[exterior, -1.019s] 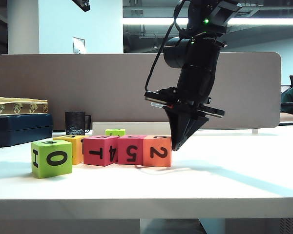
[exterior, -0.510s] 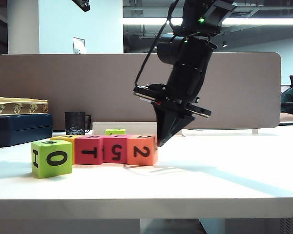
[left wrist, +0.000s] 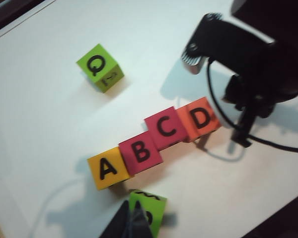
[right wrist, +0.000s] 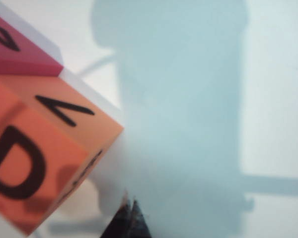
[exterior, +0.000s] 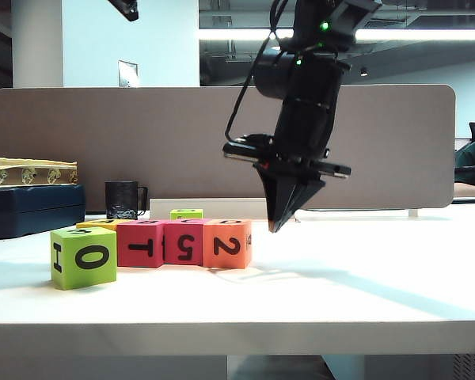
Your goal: Select the appropriate blocks from the scattered letter blocks on the table and arrange them in a row to spell out "ABCD".
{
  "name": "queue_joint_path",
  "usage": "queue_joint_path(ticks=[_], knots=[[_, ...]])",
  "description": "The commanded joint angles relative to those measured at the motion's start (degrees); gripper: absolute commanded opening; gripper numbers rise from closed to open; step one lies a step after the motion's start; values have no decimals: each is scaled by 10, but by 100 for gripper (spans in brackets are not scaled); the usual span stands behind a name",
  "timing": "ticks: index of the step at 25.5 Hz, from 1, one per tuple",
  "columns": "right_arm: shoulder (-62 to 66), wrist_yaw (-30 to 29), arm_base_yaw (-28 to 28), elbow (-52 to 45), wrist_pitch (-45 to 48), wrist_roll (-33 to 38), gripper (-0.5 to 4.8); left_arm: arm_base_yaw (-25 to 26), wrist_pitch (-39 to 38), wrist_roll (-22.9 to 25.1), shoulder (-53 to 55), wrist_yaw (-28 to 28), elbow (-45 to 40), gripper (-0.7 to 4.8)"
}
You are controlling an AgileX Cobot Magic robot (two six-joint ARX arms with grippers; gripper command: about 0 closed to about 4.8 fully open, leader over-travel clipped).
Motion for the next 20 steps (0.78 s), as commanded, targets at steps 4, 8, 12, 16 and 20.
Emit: queue_joint_path(ticks=[4,8,12,16,20], knots=[[-7,-115,10,33,-69,0,-2,0,-6,15,-2,-8,2,-6],[-6,-115,30,33,-64,-4,-2,11,-10,38,-3,-18,2,-6],[-7,-111,29,33,-32,-9,-2,42,-7,33,-2,-16,2,-6],[-7,-84,25,33,39,-8,-2,76,-7,22,-3,-15,2,-6],[-5,-71,26,33,125,-8,-2,83,20,23,-2,8,2,-6]])
